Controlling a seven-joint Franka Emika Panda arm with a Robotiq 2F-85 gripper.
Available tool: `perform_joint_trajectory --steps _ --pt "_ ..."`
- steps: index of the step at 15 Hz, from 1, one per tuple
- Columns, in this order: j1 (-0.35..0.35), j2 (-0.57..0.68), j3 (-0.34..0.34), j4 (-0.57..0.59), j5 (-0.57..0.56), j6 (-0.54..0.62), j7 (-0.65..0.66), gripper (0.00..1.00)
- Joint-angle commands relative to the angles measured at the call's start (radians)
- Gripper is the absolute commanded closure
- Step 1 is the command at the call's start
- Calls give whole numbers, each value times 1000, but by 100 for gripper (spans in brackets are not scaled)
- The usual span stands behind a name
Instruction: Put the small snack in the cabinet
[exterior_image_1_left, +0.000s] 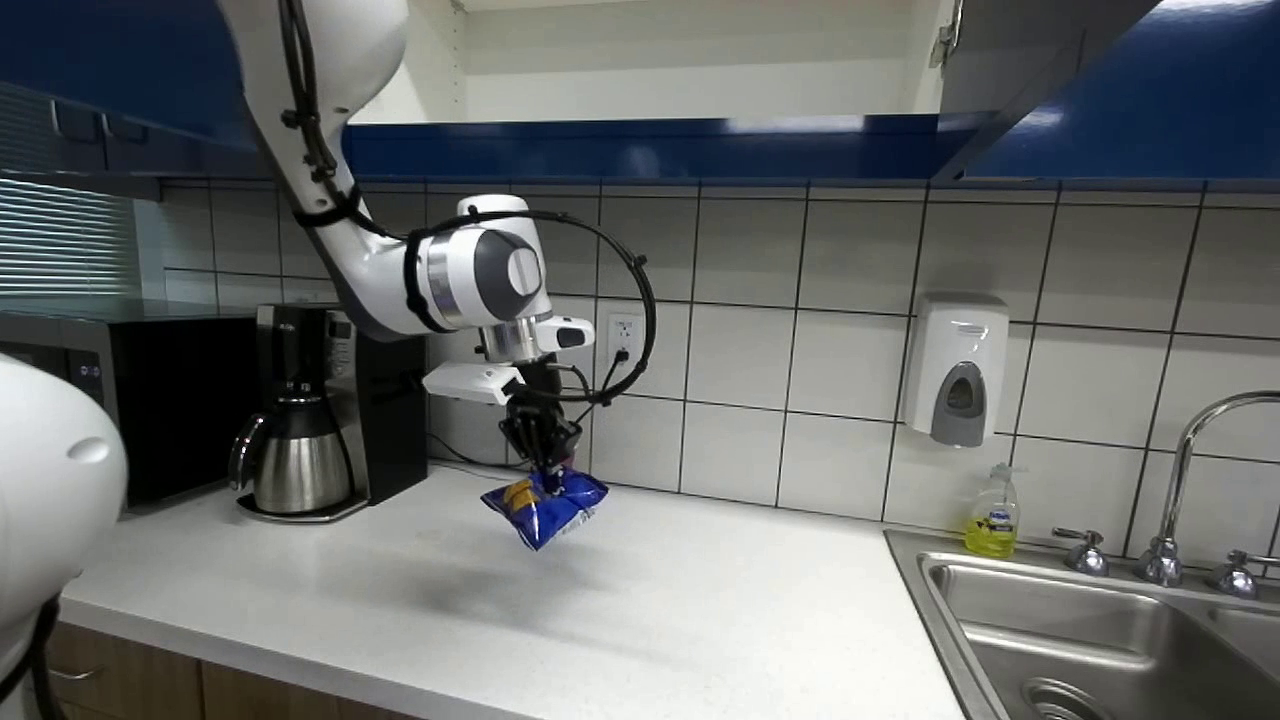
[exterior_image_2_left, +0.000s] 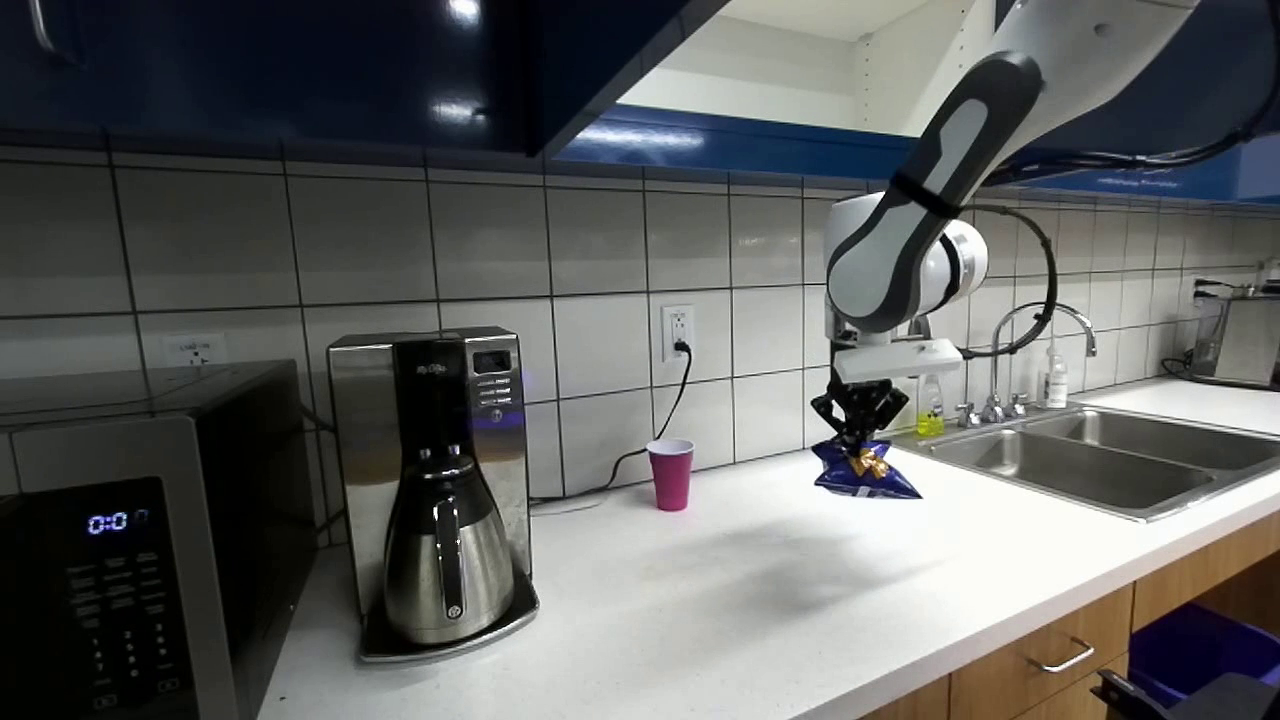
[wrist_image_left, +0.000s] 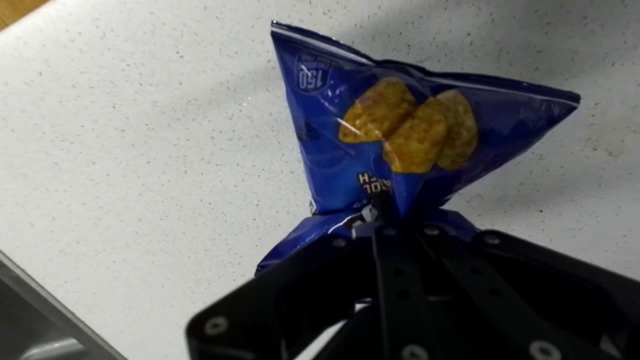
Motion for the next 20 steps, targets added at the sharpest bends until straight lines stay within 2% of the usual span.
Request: perform_joint_trajectory --steps 1,6,13,20 --pt "-65 -190 77 -76 -3 -114 -35 100" --pt "-102 -368 132 -95 44 -220 -91 100" --pt "-112 -553 141 -55 129 -344 -201 100" --pt "-110 -649 166 114 144 -446 -244 100"
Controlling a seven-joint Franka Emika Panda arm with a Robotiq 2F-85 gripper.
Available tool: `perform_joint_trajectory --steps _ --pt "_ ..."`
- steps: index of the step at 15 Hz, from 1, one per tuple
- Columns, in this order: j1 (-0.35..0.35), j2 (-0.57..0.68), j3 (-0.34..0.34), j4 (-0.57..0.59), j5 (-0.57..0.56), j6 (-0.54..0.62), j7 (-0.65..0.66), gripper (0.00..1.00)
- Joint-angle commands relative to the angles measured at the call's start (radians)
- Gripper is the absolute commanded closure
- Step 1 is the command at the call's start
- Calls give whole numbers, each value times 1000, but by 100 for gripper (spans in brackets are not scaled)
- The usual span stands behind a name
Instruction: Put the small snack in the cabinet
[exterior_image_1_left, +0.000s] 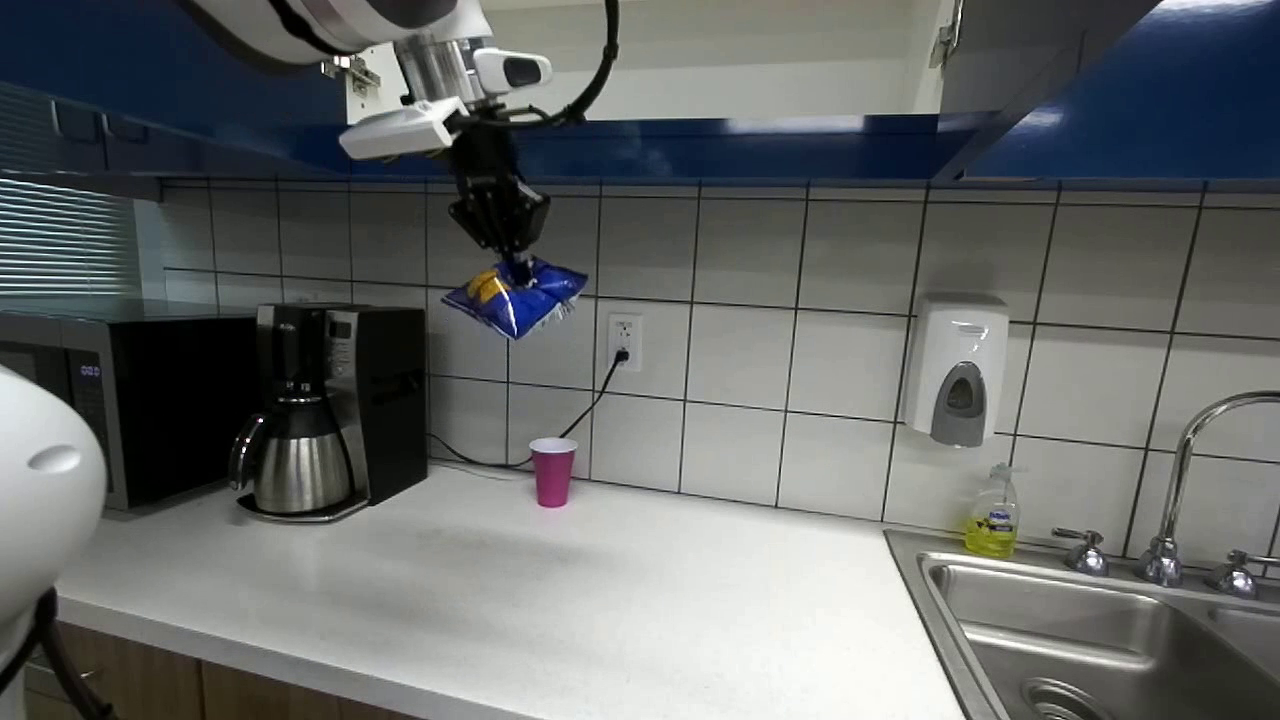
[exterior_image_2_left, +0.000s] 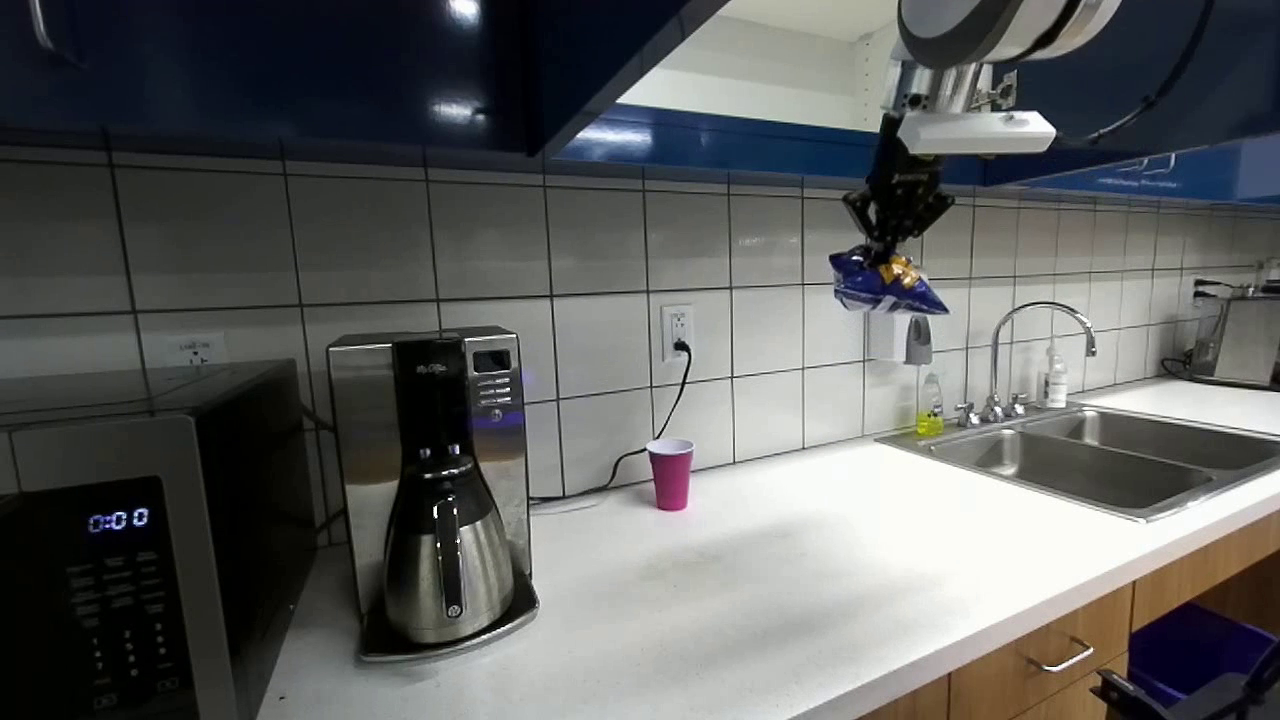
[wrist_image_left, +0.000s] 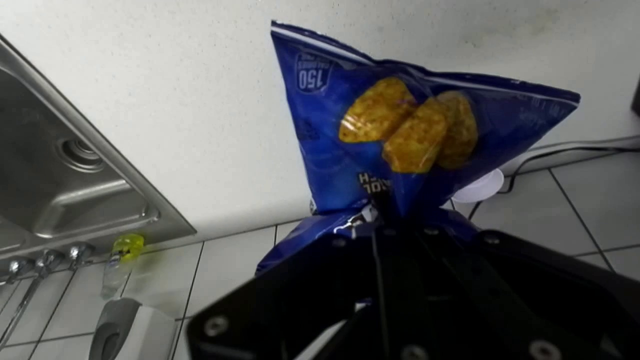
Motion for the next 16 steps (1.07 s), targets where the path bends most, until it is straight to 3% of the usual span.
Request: perform_joint_trajectory --steps 1,8,16 --pt "-28 -28 42 109 22 -67 -46 100" --pt "-26 30 63 365 31 -86 -39 100" --pt "-32 180 92 666 22 -113 -17 100"
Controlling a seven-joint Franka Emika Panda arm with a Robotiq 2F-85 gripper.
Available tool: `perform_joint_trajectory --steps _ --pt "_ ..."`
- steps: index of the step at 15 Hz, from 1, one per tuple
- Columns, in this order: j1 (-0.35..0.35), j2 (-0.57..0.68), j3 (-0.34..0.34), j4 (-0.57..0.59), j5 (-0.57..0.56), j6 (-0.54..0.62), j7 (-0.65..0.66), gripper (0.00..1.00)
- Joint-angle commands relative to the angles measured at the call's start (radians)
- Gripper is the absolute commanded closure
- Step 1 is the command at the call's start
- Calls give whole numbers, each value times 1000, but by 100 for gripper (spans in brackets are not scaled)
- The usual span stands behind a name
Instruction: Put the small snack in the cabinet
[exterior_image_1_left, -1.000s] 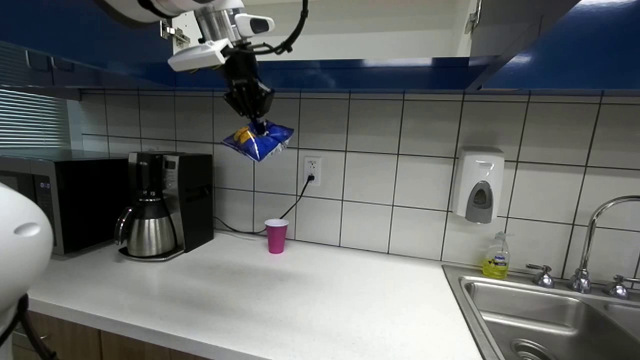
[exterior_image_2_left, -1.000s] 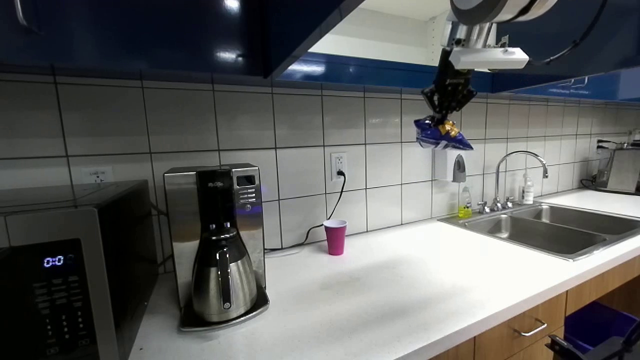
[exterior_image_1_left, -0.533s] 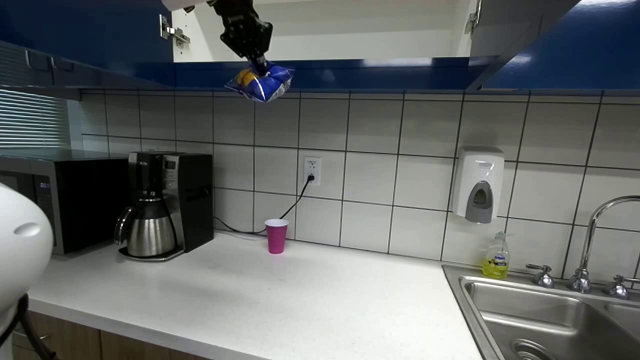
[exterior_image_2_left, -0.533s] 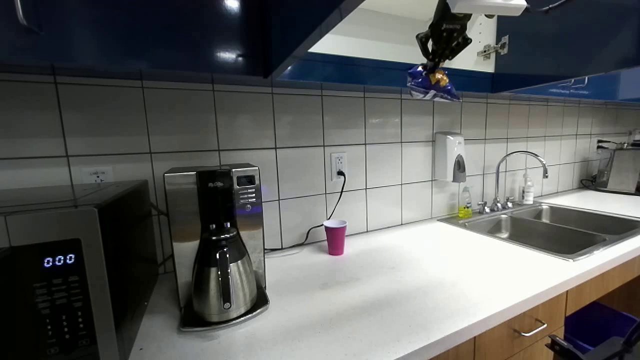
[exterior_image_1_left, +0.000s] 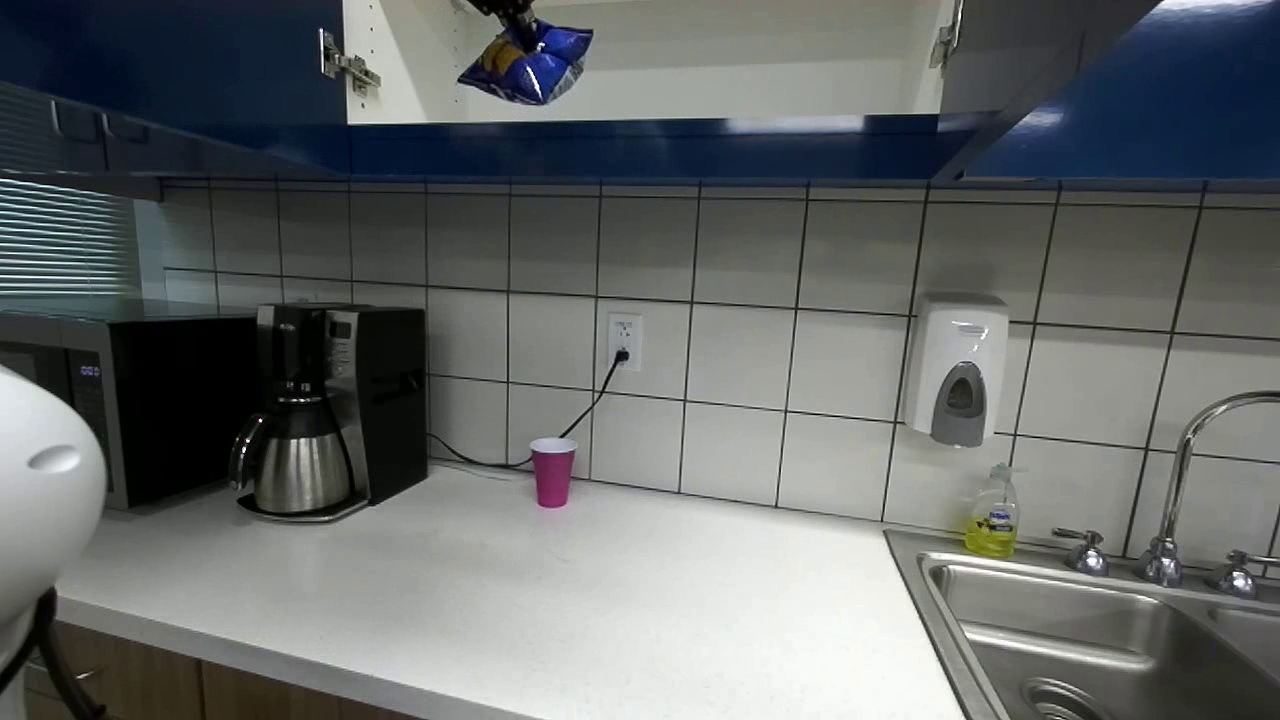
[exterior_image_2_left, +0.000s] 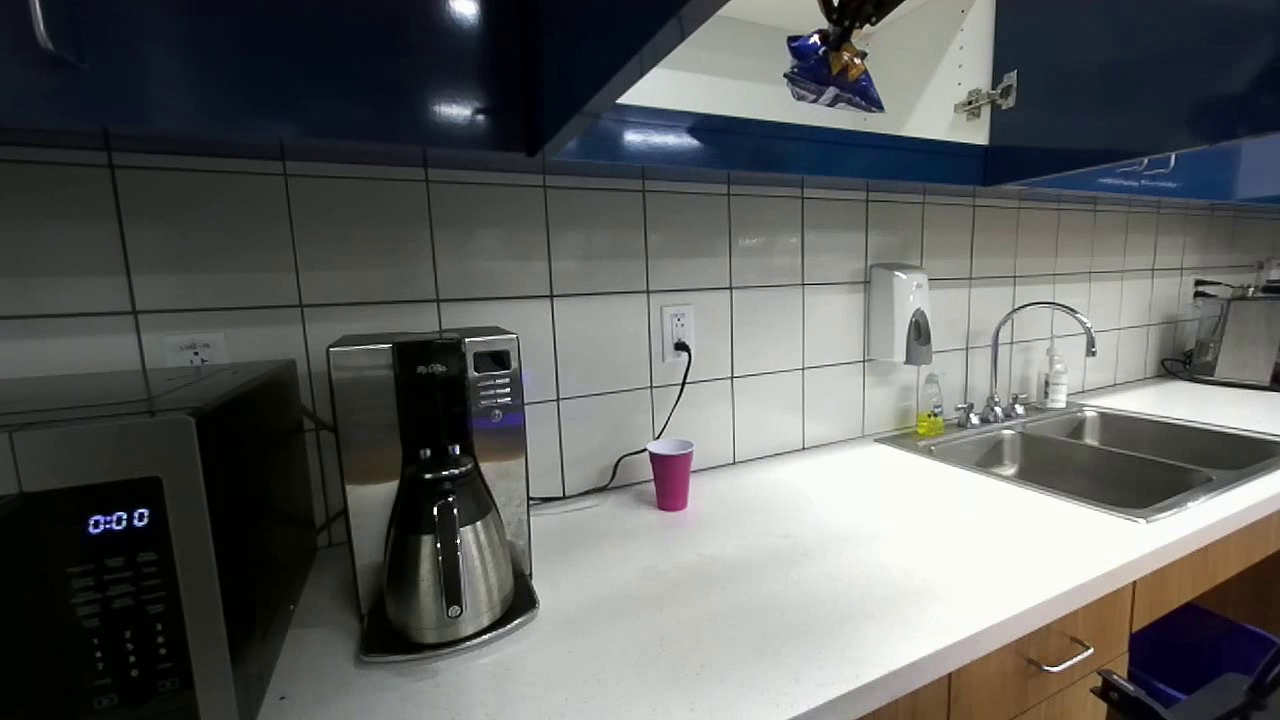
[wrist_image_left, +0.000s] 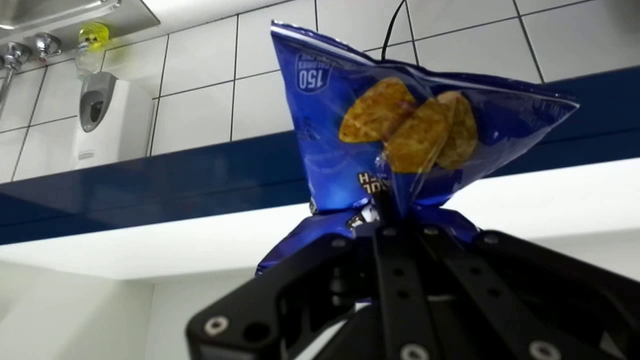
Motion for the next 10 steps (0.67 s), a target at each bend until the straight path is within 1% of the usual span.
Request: perform_joint_trajectory --steps 1,4,10 --pt "-31 116 30 181 15 -64 -2 100" --pt "-32 195 37 282 5 -83 8 100" --pt "-37 364 45 460 -33 -72 50 100"
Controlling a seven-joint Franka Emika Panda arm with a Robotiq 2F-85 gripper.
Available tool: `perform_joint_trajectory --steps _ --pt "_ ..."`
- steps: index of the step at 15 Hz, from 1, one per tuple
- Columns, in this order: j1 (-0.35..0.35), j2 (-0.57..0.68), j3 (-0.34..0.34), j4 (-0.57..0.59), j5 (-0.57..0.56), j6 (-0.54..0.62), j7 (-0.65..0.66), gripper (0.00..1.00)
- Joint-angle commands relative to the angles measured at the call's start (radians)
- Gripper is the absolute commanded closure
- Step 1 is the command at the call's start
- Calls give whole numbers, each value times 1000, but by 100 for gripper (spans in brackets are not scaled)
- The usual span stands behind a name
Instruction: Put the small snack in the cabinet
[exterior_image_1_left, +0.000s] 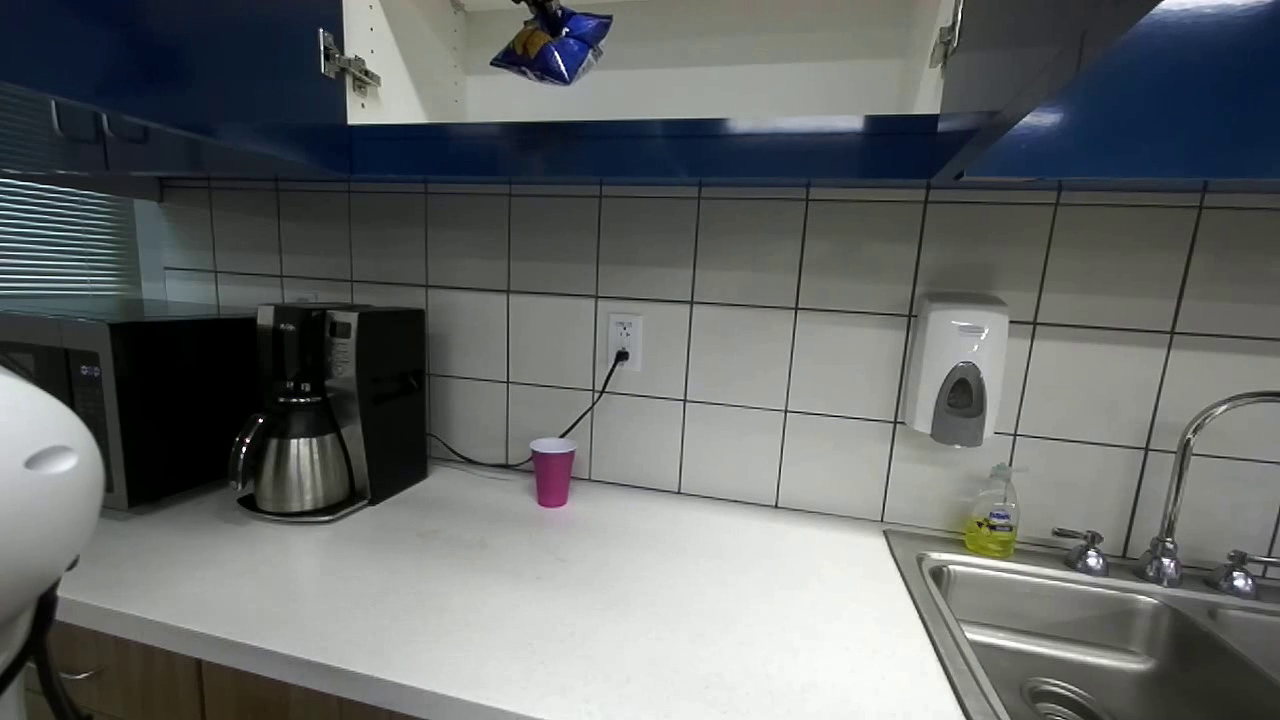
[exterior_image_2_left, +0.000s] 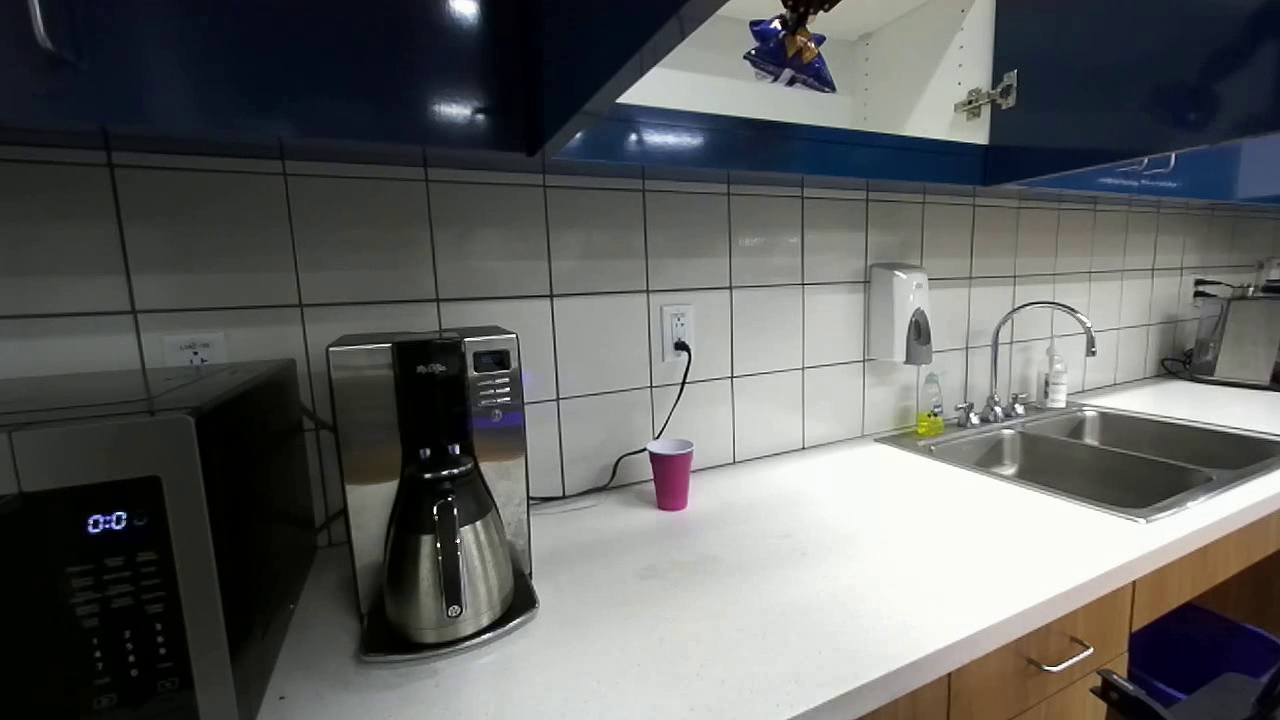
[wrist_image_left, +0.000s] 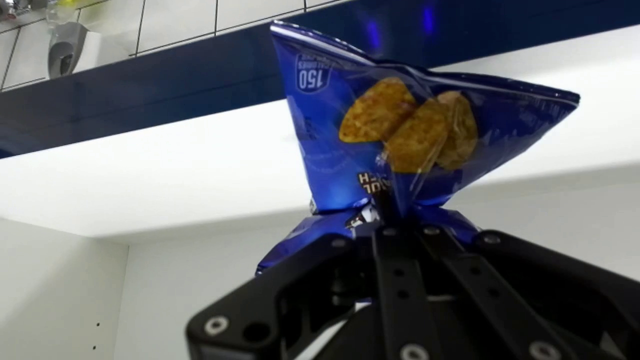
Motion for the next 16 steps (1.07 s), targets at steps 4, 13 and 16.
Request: perform_joint_trajectory --steps 4,13,16 --pt "-20 199 24 230 -65 -38 60 100" --pt "4 339 9 363 -124 -52 102 100" --pt "5 361 7 390 -133 -72 116 74"
